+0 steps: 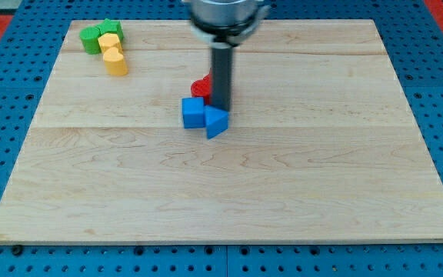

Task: Slide the blue cube slightly down

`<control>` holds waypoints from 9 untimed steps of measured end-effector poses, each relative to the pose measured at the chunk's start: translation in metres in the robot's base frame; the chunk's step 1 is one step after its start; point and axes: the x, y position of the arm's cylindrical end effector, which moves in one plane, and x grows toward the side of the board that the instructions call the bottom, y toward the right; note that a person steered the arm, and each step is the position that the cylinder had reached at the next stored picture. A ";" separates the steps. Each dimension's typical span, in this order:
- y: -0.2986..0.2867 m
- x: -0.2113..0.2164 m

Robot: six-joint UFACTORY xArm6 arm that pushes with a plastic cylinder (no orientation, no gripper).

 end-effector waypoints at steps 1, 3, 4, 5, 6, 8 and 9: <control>-0.051 0.017; -0.106 -0.004; -0.165 0.001; -0.193 0.008; -0.140 0.002; -0.142 0.041; -0.119 0.046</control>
